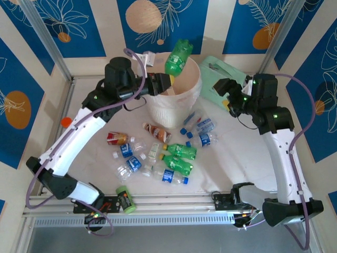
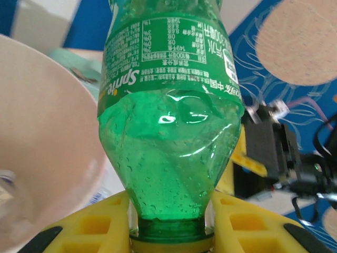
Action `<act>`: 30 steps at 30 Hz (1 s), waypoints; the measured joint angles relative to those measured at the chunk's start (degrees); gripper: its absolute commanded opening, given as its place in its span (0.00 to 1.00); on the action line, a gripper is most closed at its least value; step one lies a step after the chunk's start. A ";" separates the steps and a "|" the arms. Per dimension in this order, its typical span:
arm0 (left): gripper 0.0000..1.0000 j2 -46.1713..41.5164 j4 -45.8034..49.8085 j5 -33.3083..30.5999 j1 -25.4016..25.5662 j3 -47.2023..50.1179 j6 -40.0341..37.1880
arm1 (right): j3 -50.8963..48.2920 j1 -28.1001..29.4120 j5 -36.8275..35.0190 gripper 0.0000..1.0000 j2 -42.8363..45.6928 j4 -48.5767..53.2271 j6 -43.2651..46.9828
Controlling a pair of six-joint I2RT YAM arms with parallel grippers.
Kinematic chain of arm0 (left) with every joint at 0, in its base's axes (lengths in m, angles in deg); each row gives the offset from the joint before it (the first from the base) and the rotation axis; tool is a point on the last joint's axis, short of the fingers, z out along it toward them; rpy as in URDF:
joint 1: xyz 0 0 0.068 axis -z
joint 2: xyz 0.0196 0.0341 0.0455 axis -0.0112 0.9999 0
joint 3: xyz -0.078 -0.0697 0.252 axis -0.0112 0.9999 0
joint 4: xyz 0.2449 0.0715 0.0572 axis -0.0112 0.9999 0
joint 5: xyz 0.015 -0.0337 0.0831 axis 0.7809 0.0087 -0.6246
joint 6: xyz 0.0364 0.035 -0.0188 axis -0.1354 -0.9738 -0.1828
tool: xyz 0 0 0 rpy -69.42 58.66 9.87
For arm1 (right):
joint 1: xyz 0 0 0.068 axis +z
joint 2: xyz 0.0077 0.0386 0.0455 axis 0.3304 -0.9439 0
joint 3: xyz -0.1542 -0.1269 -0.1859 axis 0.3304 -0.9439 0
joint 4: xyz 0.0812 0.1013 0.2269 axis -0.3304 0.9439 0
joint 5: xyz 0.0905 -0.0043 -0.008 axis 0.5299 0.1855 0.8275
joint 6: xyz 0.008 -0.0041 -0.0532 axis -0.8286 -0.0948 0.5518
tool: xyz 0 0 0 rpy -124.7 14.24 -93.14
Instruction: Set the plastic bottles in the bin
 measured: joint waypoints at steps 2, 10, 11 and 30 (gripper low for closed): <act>0.26 2.32 2.97 -2.19 -0.98 -3.48 -1.25 | -1.57 -0.50 -0.11 0.87 0.33 1.75 0.61; 0.24 13.31 12.52 -6.84 -4.48 -9.81 -4.48 | -7.45 -3.26 -1.27 0.86 0.46 7.10 2.29; 0.24 14.29 13.62 -7.26 -4.52 -10.10 -4.90 | -8.02 -3.56 -1.38 0.86 0.46 7.67 2.54; 0.63 18.95 21.22 -10.91 -4.57 -17.14 -8.24 | -14.36 -6.16 -1.92 0.86 2.08 9.81 4.50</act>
